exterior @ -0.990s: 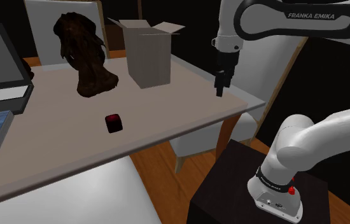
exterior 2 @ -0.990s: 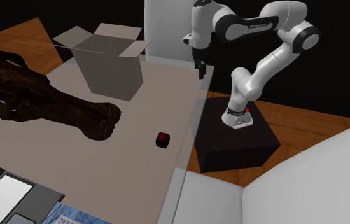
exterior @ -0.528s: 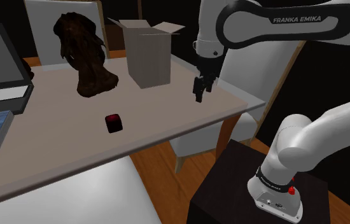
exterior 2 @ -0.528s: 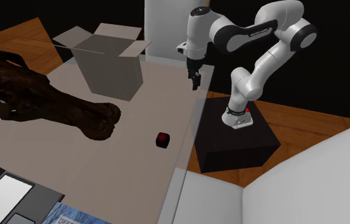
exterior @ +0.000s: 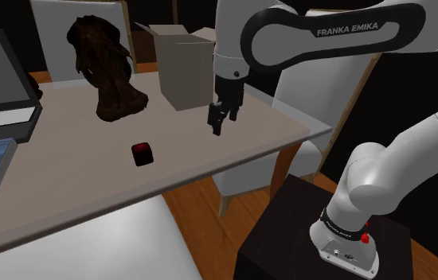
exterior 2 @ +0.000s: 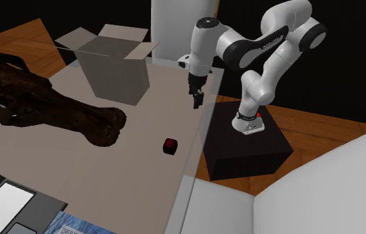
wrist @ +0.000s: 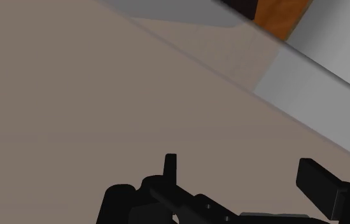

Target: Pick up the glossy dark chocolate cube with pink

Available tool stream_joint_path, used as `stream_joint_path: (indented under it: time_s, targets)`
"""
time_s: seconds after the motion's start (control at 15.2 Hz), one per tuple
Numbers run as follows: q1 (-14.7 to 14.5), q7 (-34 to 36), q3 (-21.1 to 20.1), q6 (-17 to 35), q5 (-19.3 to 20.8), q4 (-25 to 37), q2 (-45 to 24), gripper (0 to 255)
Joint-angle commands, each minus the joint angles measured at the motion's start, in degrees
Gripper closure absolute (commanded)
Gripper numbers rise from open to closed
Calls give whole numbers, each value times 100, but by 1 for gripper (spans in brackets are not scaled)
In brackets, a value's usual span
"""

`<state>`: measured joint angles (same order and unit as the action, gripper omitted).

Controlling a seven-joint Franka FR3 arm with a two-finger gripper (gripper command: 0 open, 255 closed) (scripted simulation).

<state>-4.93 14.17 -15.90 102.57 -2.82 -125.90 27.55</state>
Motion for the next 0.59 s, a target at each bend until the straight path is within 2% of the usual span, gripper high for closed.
stream_joint_path:
  time_s: [0.0, 0.26, 0.53]
  targets:
    - [-22, 242, -212, 207, 38, 189, -282, 0]
    - [-40, 742, -627, 504, 246, 710, -915, 0]
    - [-63, 1293, -1034, 705, 623, 1339, -1620, 0]
